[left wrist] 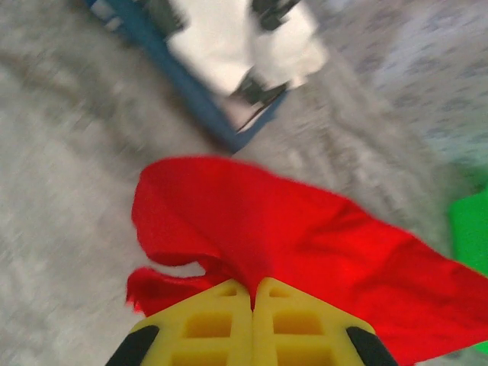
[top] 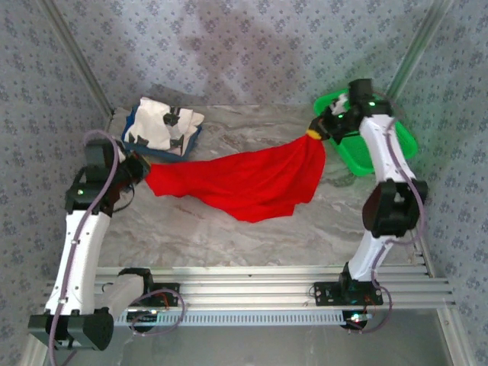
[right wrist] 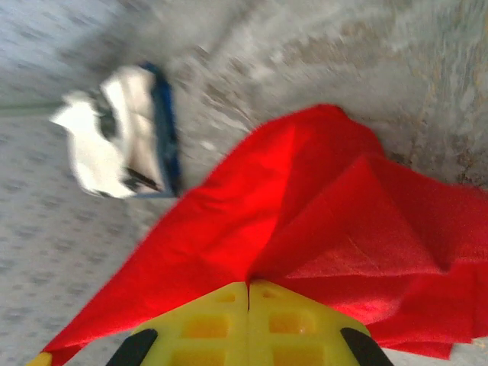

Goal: Fold and stack the t-shirts

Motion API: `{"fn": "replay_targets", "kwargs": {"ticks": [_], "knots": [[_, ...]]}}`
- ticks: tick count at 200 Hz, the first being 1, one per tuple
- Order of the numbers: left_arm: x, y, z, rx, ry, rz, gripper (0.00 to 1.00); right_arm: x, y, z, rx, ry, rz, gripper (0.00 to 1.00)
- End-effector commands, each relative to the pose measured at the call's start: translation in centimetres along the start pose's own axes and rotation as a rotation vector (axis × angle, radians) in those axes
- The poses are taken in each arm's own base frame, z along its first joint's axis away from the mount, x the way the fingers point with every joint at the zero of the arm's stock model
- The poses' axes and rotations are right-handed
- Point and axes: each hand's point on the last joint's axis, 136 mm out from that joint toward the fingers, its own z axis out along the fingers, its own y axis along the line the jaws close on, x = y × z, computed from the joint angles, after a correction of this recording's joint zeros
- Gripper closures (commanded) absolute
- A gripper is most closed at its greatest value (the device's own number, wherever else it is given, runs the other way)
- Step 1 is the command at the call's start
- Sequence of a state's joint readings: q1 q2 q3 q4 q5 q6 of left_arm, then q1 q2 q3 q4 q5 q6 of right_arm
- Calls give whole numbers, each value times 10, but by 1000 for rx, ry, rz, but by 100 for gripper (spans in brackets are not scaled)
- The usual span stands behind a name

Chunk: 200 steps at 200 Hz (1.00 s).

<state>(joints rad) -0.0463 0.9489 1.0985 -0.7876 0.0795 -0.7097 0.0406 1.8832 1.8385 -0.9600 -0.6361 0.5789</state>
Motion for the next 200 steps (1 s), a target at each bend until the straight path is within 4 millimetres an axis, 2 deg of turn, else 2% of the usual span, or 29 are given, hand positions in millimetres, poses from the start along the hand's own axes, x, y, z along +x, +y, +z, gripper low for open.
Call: {"fn": "replay_targets", "kwargs": {"ticks": [1, 15, 32, 39, 48, 57, 68, 81, 98, 101, 106, 111, 112, 116, 125, 142, 149, 165, 172, 200], "knots": [[10, 30, -5, -92, -36, -39, 100, 2, -7, 39, 103, 58, -71, 100], [22, 48, -1, -143, -19, -41, 100, -2, 2, 68, 105, 94, -94, 100], [33, 62, 5, -183, 2, -59, 100, -14, 23, 96, 68, 91, -133, 100], [36, 67, 8, -193, 10, -60, 100, -21, 33, 105, 35, 83, -148, 93], [41, 71, 12, -207, 23, -64, 100, -30, 46, 114, -21, 74, -165, 76], [45, 75, 16, -215, 39, -69, 100, -37, 54, 119, -47, 63, -162, 58], [48, 75, 21, -210, 56, -72, 100, -38, 58, 113, -46, 54, -175, 53], [51, 75, 24, -209, 69, -73, 100, -31, 59, 93, -7, 37, -225, 45], [50, 73, 24, -192, 66, -64, 100, -2, 44, 58, 74, 31, -199, 40], [51, 72, 24, -188, 66, -60, 100, 6, 35, 59, 87, 44, -177, 40], [51, 71, 24, -176, 63, -56, 100, 15, 36, 43, 68, 23, -160, 39], [51, 70, 24, -164, 59, -53, 100, 28, 23, 38, 65, 28, -116, 38], [51, 70, 25, -162, 59, -53, 100, 27, 28, 32, 50, 11, -119, 38], [52, 69, 24, -155, 57, -51, 100, 38, 14, 29, 49, 20, -71, 38], [53, 68, 26, -142, 59, -47, 100, 54, 0, 16, 8, 5, 18, 39], [55, 64, 29, -109, 63, -43, 100, 72, -23, 1, -70, -45, 177, 44], [55, 62, 30, -95, 62, -41, 100, 82, -31, 2, -85, -40, 198, 47], [53, 55, 31, -69, 57, -31, 100, 117, -61, 23, -50, 45, 261, 55], [51, 54, 31, -65, 54, -25, 100, 126, -71, 33, -47, 64, 295, 60], [46, 45, 30, -41, 51, 1, 100, 138, -96, 63, -31, 69, 384, 71]]}}
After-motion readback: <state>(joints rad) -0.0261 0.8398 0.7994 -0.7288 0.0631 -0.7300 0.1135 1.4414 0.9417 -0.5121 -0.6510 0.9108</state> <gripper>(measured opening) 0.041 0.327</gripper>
